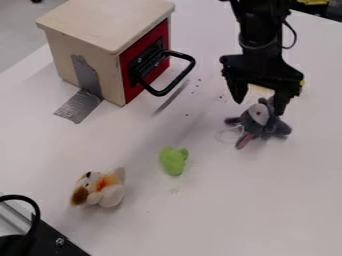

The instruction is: Put the object on top of the drawer

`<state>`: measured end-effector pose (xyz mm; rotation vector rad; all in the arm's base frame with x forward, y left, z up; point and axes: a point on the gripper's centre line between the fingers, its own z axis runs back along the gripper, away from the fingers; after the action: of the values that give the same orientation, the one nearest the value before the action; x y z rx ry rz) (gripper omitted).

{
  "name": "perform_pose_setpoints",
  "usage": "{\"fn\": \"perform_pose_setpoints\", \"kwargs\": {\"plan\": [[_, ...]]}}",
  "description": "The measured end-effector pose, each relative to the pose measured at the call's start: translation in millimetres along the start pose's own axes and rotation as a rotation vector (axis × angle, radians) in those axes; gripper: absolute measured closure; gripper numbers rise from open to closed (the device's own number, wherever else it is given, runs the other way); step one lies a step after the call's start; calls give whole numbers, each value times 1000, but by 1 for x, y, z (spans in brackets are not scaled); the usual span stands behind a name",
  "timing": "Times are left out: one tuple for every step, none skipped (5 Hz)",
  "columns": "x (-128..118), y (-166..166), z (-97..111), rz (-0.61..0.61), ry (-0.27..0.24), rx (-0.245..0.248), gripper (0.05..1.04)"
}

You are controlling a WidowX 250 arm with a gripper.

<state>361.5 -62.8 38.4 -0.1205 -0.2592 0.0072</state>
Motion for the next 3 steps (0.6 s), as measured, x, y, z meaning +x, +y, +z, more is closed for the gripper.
{"fn": "perform_pose_setpoints", "kwargs": {"plan": [[-4,-1,-29,4,81,19,130],[-1,-3,-37,-3,94,23,356],[-1,-1,-33,-12,121,33,526]]}}
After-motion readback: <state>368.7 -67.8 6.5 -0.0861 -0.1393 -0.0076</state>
